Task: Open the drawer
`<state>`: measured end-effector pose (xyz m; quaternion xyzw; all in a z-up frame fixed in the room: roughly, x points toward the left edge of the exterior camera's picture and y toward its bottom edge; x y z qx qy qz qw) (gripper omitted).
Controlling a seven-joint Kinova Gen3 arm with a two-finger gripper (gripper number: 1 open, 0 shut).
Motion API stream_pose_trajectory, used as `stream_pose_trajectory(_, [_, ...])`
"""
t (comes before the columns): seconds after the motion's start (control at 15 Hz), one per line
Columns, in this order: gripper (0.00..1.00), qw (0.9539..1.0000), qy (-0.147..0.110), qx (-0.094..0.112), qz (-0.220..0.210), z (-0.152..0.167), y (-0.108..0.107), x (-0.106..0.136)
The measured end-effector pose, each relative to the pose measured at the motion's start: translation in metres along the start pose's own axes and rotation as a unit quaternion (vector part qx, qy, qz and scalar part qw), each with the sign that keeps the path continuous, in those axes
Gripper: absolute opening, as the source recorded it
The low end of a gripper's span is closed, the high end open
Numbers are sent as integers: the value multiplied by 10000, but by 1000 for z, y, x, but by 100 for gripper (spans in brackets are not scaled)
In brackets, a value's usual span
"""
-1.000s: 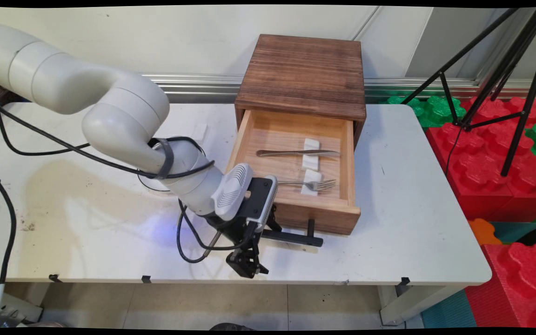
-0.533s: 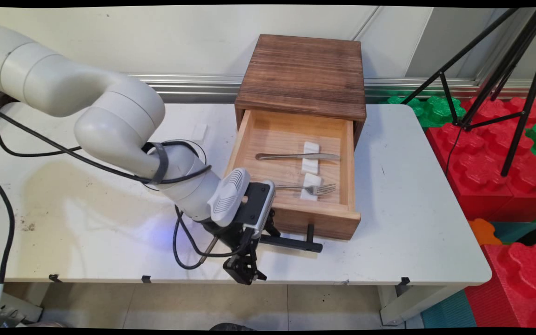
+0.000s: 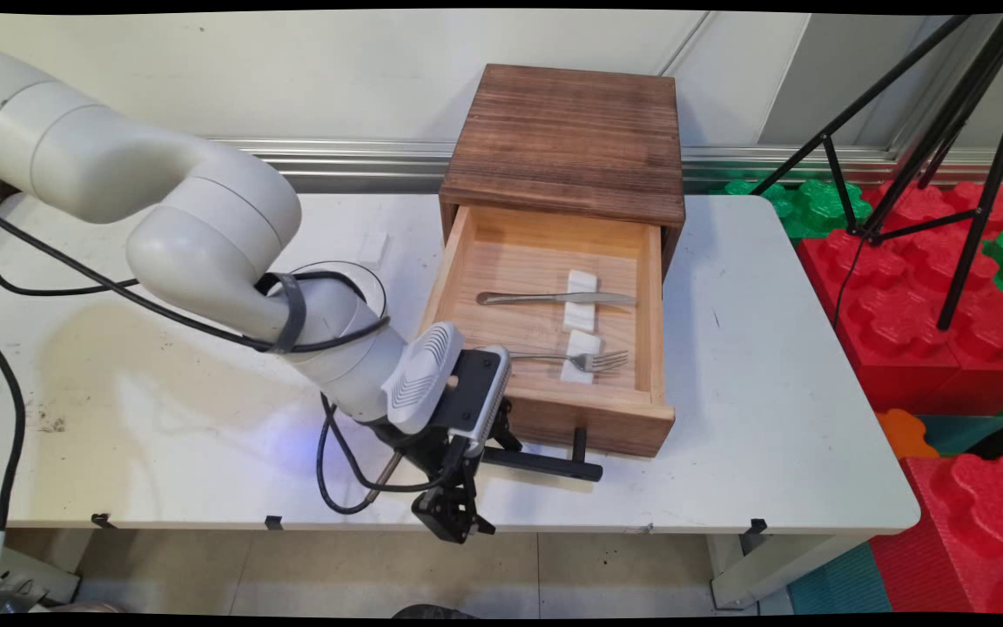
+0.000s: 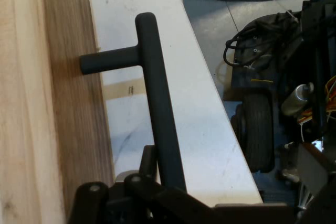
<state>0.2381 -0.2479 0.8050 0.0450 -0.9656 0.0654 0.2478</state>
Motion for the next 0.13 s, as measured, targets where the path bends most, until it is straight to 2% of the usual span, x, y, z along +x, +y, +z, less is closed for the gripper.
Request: stream_pose_trajectory(0.13, [100,10000,4,-5,9,0,2,0])
